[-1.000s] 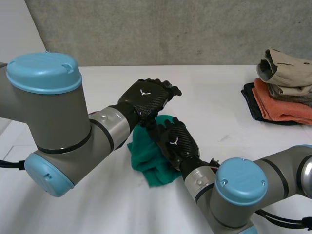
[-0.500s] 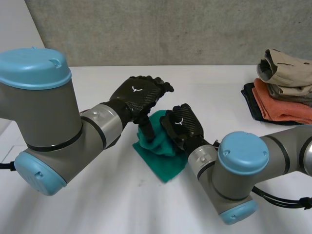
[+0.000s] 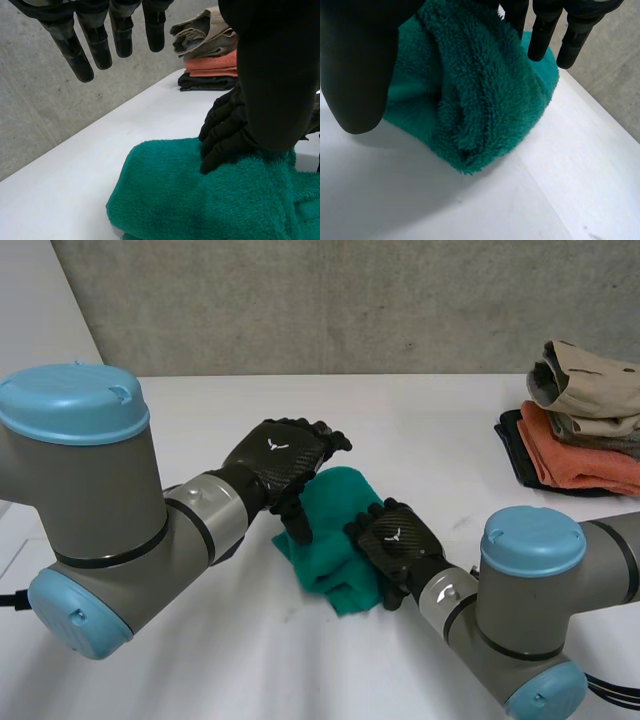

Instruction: Fold the laundry.

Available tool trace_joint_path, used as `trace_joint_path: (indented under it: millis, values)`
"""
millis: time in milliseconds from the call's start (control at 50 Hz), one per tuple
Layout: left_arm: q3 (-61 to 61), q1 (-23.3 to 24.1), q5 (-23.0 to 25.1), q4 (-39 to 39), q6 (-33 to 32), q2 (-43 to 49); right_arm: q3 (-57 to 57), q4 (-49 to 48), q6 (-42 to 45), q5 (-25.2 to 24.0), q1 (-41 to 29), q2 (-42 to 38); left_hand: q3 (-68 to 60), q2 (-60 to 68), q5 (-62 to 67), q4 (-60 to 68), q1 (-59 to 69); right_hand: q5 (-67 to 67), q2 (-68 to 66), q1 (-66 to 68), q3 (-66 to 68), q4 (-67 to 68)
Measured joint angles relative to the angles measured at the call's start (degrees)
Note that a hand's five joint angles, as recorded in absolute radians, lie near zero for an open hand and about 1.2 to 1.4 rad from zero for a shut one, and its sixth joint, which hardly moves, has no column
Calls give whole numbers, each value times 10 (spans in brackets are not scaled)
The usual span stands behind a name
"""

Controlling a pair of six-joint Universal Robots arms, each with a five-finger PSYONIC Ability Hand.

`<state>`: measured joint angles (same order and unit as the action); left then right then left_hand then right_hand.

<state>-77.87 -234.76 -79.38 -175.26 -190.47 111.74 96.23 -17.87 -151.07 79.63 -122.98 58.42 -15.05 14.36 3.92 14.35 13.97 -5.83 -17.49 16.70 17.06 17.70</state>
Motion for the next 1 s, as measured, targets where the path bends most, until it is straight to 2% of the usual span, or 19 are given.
trace_joint_path:
  millis: [340, 440, 480, 520, 640, 780, 840, 1000]
  values:
    - [-2, -1, 0, 0, 1, 1, -22, -58, 7, -5, -3, -39, 0, 0, 0, 0, 0, -80, -58, 83, 72, 67]
    - [-3, -1, 1, -1, 1, 1, -27, -69, 19, -5, -3, -48, 0, 0, 0, 0, 0, -185, -242, 220, 243, 229]
    - [-4, -1, 1, 0, 1, 1, -29, -81, 22, -6, -4, -49, 0, 0, 0, 0, 0, -360, -407, 337, 398, 394]
    - [-4, -1, 1, -1, 1, 1, -30, -94, 23, -8, -4, -48, 0, 0, 0, 0, 0, -442, -477, 384, 476, 486]
    - [-3, -2, 1, 0, 1, 0, -44, -135, 18, -11, -4, -43, 0, 0, 0, 0, 0, -448, -482, 387, 484, 507]
    - [-1, -7, 0, 0, 1, -8, -110, -156, -3, -6, 6, -25, 0, 0, 0, 0, -1, -448, -482, 387, 484, 508]
    - [0, -10, 0, 0, 1, -14, -151, -157, -20, 0, 26, -14, 0, 0, 0, 0, -6, -448, -482, 387, 486, 509]
    - [2, -16, 0, 0, 1, -30, -276, -155, -83, 23, 139, 20, 0, -1, 0, 0, -13, -470, -485, 387, 492, 510]
